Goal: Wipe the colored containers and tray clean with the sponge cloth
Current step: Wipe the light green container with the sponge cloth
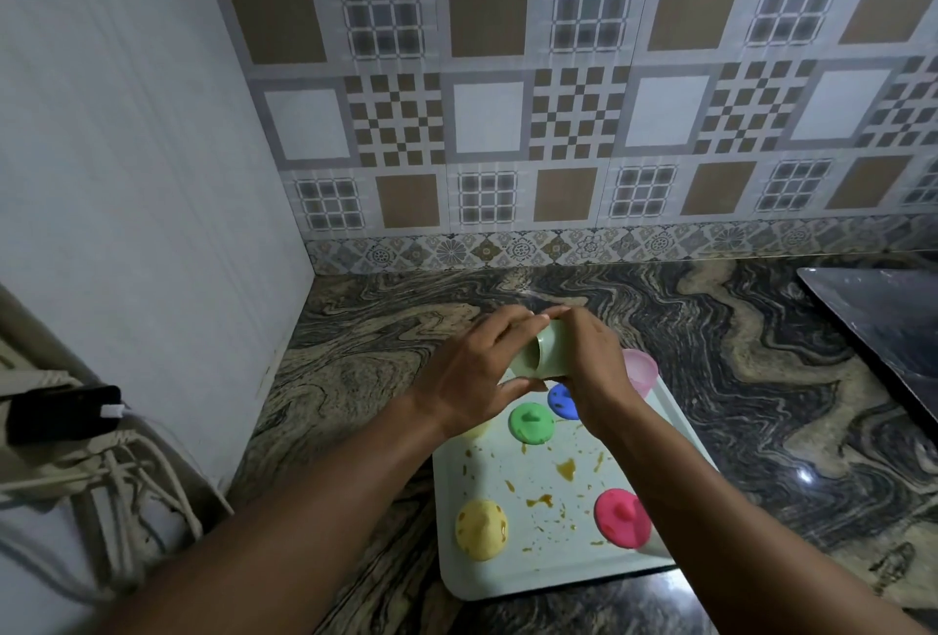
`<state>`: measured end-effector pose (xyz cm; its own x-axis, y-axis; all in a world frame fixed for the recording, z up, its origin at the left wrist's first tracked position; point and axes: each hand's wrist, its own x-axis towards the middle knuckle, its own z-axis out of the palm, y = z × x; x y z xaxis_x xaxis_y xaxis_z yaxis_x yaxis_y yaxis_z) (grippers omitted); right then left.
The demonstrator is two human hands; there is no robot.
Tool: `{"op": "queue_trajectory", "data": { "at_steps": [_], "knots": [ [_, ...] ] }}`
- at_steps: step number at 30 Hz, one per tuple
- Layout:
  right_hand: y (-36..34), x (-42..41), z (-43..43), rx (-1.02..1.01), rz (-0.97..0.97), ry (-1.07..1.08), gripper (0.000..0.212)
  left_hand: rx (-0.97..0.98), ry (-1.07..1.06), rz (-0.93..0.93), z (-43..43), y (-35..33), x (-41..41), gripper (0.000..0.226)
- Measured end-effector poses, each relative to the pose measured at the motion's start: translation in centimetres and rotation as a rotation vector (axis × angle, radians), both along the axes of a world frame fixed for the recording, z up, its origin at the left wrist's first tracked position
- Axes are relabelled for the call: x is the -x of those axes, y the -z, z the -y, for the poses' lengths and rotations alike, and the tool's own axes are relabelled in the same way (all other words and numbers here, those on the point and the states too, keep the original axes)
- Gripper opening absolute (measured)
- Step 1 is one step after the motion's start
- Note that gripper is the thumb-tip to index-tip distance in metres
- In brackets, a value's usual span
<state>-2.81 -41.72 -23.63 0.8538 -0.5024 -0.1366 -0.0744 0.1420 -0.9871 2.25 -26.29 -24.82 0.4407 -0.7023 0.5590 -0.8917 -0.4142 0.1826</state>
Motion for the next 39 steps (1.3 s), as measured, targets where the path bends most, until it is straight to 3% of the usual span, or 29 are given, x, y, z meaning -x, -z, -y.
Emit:
{"op": "queue_trajectory", "data": {
  "at_steps": [3,5,7,9,11,16,17,20,22,24,27,29,32,35,37,39],
  "knots": [
    [-0.1,0.0,0.2,0.019,-0.014,0.012,0.03,0.015,-0.101,-0.271,0.0,-0.4,-0.1,0.09],
    [-0.1,0.0,0.1,-0.001,-0.023,0.016,0.03,0.043,-0.124,-0.373,0.1,-0.6,-0.1,0.084],
    [-0.1,0.1,-0.1,-0.035,-0.039,0.011,0.03,0.007,-0.053,-0.235,0.0,-0.6,-0.3,0.074],
    [-0.3,0.3,-0.2,-0.039,-0.061,-0.006,0.029,-0.092,0.014,0.025,-0.4,-0.2,-0.5,0.071],
    [-0.2,0.3,-0.2,-0.05,-0.064,-0.015,0.03,-0.113,0.04,0.124,-0.8,0.2,-0.5,0.069],
    [0.1,0.3,-0.5,0.022,-0.059,0.023,0.029,0.062,-0.128,-0.4,-0.1,-0.2,0.5,0.074],
    [0.1,0.4,-0.6,0.016,-0.048,0.024,0.029,0.068,-0.117,-0.385,0.1,-0.2,0.6,0.069],
    [-0.1,0.6,-0.6,-0.007,-0.082,0.028,0.029,-0.069,-0.004,-0.035,-0.1,0.3,0.2,0.067],
    [-0.2,0.5,-0.6,-0.077,-0.127,0.021,0.029,-0.088,0.021,0.033,-0.6,0.8,-0.1,0.065],
    [-0.3,0.1,-0.4,-0.179,-0.154,0.005,0.026,0.025,-0.008,-0.145,-0.6,1.1,0.0,0.061],
    [-0.5,-0.4,0.9,-0.281,-0.163,0.059,0.03,0.327,-0.164,-0.732,-0.6,0.9,-0.5,0.054],
    [-0.2,-0.4,1.6,-0.16,-0.144,0.105,0.025,0.451,-0.178,-1.057,-0.8,0.5,-1.4,0.043],
    [0.0,0.1,0.4,0.142,-0.003,0.059,0.029,0.552,-0.119,-1.346,-0.9,-0.5,-1.5,0.023],
    [0.2,0.8,-2.6,0.298,0.173,0.003,0.042,0.584,-0.107,-1.423,-0.3,-0.6,-0.9,0.027],
    [0.3,0.9,-3.3,0.36,0.211,0.014,0.04,0.561,-0.122,-1.289,-0.1,-0.2,-1.1,0.024],
    [0.3,0.7,-3.2,0.306,0.185,0.023,0.037,0.458,-0.175,-1.061,-0.2,-0.1,-1.3,0.038]
  ]
}}
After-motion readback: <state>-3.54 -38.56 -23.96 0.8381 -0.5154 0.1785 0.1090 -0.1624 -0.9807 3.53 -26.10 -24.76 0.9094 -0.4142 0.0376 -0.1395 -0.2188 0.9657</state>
